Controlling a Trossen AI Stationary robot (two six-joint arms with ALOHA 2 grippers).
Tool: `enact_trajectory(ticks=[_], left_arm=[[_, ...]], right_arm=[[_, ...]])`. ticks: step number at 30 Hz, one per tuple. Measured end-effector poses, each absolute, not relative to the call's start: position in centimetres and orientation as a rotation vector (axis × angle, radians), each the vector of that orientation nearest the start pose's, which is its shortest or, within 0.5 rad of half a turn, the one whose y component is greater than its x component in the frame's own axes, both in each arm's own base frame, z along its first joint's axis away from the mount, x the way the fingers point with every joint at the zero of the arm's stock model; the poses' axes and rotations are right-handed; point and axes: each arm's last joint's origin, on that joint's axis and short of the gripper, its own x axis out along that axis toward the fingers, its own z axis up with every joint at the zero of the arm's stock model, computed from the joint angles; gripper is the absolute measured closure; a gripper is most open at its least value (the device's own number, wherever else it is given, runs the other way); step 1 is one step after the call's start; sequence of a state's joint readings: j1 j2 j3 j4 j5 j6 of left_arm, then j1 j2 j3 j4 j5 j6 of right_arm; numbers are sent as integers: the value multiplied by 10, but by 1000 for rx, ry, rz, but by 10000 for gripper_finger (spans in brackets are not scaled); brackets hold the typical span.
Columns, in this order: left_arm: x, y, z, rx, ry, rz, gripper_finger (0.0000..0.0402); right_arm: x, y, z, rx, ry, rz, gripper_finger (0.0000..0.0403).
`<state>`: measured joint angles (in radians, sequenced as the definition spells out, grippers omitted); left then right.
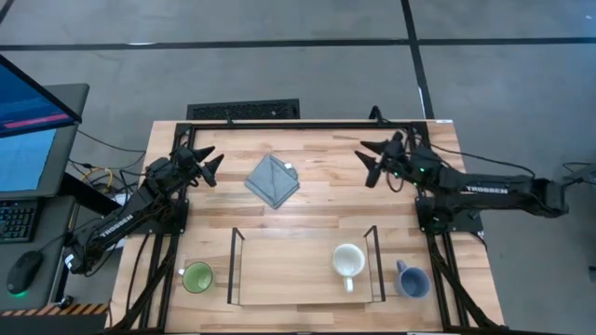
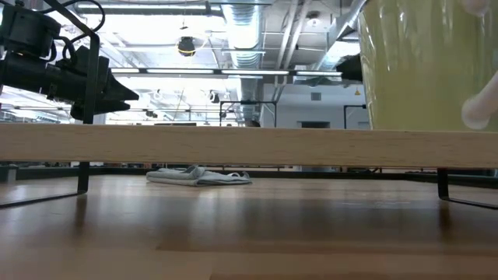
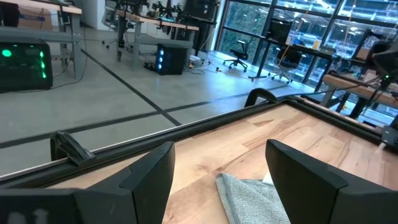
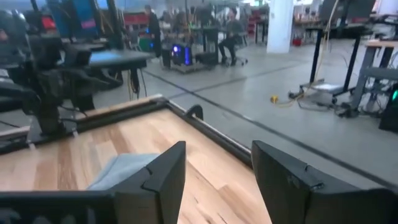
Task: Stack small to large cups/mugs on shelf
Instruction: Put the green mug on the shelf
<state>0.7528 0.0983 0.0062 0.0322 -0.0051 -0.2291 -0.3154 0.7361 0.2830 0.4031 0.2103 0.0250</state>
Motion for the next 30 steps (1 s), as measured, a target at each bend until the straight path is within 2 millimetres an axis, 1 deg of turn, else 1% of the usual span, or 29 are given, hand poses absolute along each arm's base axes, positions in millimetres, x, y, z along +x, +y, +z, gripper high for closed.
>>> enact_trajectory(ticks=[6,10,16,22,27,30], left_arm=[[75,71,161,-240,-30,762,159],[75,71,161,-236,-29,762,159],[75,71,161,-253,-37,762,159],[75,71,161,-316,-62,762,159],[75,71,161,-241,-34,761,159],[76,70,164,-218,-56,736,159]], right_arm=[[132,-49,211,-1,-27,-533,198],[122,-48,204,-2,-46,-566,198],[117,-46,199,-10,-44,-567,198],[116,-46,190,-30,-9,-571,198],[116,-46,190,-27,-14,-571,198],[116,-46,190,-27,-14,-571,198]])
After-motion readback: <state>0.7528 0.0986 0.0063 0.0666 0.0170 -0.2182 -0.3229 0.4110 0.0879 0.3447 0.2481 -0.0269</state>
